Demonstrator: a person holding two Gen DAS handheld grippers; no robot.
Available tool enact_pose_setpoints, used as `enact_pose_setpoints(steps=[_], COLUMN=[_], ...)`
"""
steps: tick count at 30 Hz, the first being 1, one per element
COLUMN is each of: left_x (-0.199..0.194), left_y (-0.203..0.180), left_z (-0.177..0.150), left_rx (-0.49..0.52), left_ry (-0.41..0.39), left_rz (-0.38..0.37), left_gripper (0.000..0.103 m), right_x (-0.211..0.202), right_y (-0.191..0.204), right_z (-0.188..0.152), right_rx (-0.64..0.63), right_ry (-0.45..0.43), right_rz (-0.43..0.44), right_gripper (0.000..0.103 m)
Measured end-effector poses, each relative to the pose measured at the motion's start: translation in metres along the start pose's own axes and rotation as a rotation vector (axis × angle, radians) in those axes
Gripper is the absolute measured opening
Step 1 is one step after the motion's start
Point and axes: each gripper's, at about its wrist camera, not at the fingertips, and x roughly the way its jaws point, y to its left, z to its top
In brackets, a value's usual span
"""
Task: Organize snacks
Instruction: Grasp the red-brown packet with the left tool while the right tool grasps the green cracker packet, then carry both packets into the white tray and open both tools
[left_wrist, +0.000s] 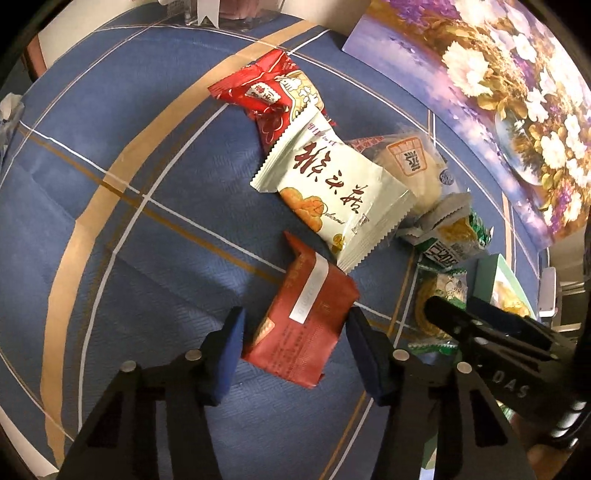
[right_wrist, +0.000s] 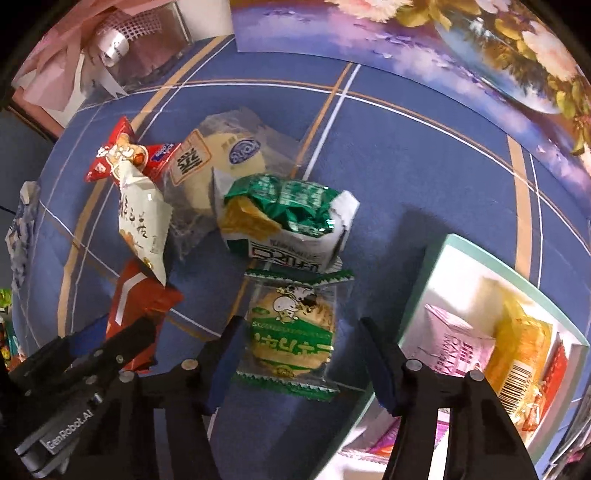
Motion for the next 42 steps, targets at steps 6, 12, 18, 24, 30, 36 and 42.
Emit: enact_pose_setpoints(steps=[6, 12, 18, 24, 30, 36, 42], left_x=[0.000, -0.002, -0.005, -0.022, -0.046, -0.064, -0.081], left_y=[-0.001, -0.002, 0.002, 0.006, -0.004, -0.019, -0.034], left_z=[-0.002, -0.004, -0.004, -0.006, -0.013, -0.020, -0.023], left_rx=[0.004, 0.002, -0.022, -0.035, -0.007, 0.019, 0.042], left_ry=[-0.013, -0.023, -0.029, -0.062, -0.103, -0.130, -0.173], left_rz=[-0.001, -0.003, -0.007, -0.021, -0.049, -0.077, -0.089], left_gripper=[0.050, 0.046, 0.043, 0.043, 0.043, 0.043, 0.043], right_x=[0.014, 0.011, -0.006, -0.045, -0.072, -0.094, -0.112], right_y=[0.014, 0.011, 0.006, -0.005, -0.014, -0.009, -0.008], right_z=[-0.004, -0.011, -0.030, -0.070, -0.095, -0.104, -0.112], right_rx=[-0.031, -0.007, 0.038, 0.157, 0.280, 0.280, 0.280], right_ry=[0.011, -0.035, -0.115, -0.231, -0.296, -0.340, -0.390], right_rz=[-0.061, -0.067, -0.040, 0.015, 0.084, 0.061, 0.081], right_gripper=[0.059, 0.053, 0.053, 0.053, 0.053, 0.053, 0.053])
